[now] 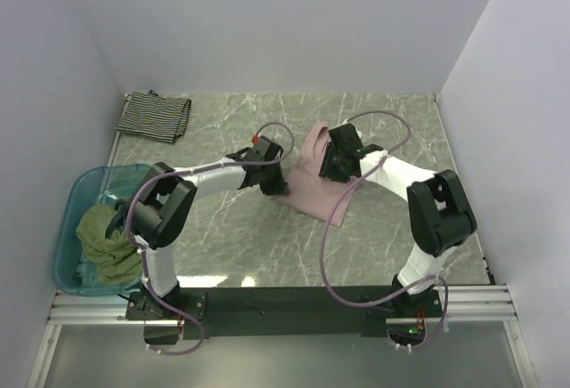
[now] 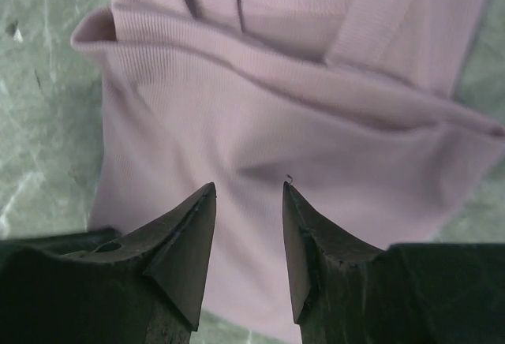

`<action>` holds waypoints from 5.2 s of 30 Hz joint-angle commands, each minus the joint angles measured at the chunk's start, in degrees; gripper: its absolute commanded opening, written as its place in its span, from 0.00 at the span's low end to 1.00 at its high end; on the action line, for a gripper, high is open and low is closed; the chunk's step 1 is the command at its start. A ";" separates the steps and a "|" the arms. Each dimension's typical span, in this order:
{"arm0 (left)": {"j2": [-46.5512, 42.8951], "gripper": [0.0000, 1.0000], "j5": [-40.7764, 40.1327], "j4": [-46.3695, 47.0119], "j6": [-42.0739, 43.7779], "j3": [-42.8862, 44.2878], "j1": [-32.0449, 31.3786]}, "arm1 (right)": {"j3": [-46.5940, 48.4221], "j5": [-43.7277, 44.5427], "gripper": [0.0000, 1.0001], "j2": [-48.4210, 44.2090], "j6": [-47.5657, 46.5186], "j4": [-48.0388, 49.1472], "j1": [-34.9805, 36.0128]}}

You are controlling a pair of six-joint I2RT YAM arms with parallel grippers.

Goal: Fold and stack the tank tops
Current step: Fold the tank top

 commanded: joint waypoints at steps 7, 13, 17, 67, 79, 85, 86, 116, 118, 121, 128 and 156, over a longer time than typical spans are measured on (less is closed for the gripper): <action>-0.06 0.01 -6.09 -0.92 -8.43 -9.67 0.32 | 8.84 0.75 0.45 8.63 -1.36 -1.96 0.92; -4.88 0.01 -6.09 -1.71 -11.51 -15.65 -0.47 | 7.71 4.43 0.45 9.95 -1.01 -4.85 4.88; -9.02 0.01 -6.17 -2.50 -12.31 -19.44 -1.26 | 3.33 4.62 0.45 8.99 0.65 -4.42 6.99; -9.37 0.19 -11.71 7.26 -9.48 -18.47 -4.25 | -4.16 7.43 0.44 -3.34 6.63 -3.10 4.35; -18.24 0.19 -16.02 0.66 -23.81 -30.59 -10.05 | 6.20 7.69 0.44 10.20 1.64 -5.03 11.38; -25.10 0.22 -16.36 -1.53 -23.22 -33.24 -10.58 | 4.72 9.97 0.45 8.12 -0.05 -6.09 11.83; -26.59 0.24 -16.72 -2.06 -21.38 -31.85 -9.80 | 4.19 10.50 0.45 7.15 0.13 -6.26 11.65; 14.44 0.22 -10.75 -3.12 2.72 17.91 14.38 | -11.89 2.07 0.45 -10.79 1.98 1.73 15.95; 15.06 0.23 -10.66 -3.12 3.07 19.22 14.47 | -13.74 2.07 0.45 -10.44 2.85 2.53 18.41; 15.24 0.25 -9.61 -3.20 3.34 20.11 14.64 | -15.24 2.33 0.45 -9.30 4.43 3.14 20.69; 8.12 0.43 -6.79 1.01 5.62 16.50 14.64 | -15.24 3.47 0.45 -8.15 4.88 2.44 20.79; -40.40 0.63 0.15 -0.13 -7.11 -37.62 1.38 | -35.01 -1.35 0.59 -33.20 17.88 5.42 17.19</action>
